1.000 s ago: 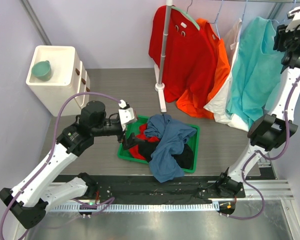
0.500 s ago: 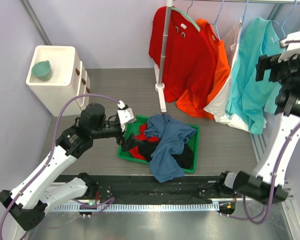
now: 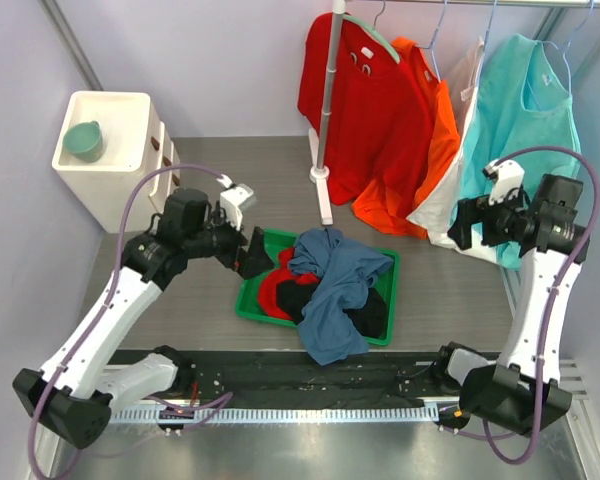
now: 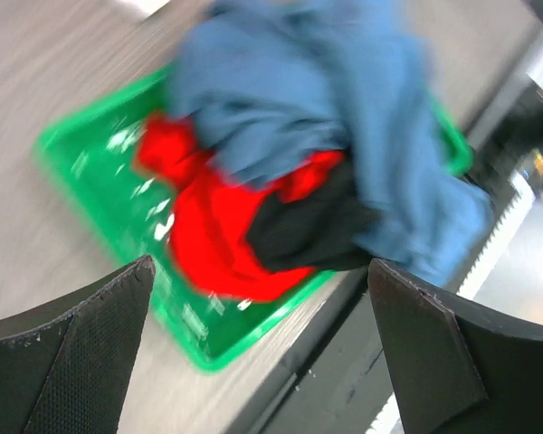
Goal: Place the t-shirt on the hanger
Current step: Reset both arms
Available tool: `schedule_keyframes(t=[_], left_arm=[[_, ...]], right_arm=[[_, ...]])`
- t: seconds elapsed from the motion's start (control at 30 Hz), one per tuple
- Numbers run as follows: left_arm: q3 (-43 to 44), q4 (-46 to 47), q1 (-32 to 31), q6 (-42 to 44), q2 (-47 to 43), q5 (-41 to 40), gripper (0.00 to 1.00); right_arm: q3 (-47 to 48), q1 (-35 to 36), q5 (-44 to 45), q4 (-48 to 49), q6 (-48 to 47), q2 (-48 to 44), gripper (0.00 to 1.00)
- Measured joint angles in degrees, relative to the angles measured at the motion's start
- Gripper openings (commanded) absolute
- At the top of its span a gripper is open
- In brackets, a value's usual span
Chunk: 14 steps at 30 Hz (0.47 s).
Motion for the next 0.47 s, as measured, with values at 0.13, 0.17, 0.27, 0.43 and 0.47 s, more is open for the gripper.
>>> schedule_keyframes(t=[0.13, 0.17, 0.27, 0.43, 0.47], left_arm=[[0.1, -4.0, 10.7, -5.0, 2.3, -1.2, 1.00], [0.1, -5.1, 12.9, -5.9, 2.3, -1.6, 1.00], [0.7, -8.0, 17.6, -7.0, 1.7, -4.8, 1.00], [1.4, -13.1, 18.8, -5.6, -1.0, -13.2, 1.00], [1.4, -14.8, 18.9, -4.9, -1.6, -15.1, 1.00]], right_arm=[[-2.8, 7.1, -0.5, -3.1, -0.7, -5.9, 1.00], [-3.6, 9.9, 0.0, -3.4, -0.7, -7.5, 1.00], [-5.4, 17.4, 1.4, -3.9, -0.1, -9.7, 1.00], [-8.1, 23.1, 3.9, -4.7, -0.3, -10.6, 1.00], [-8.5, 23.3, 4.5, -4.9, -0.3, -11.0, 1.00]])
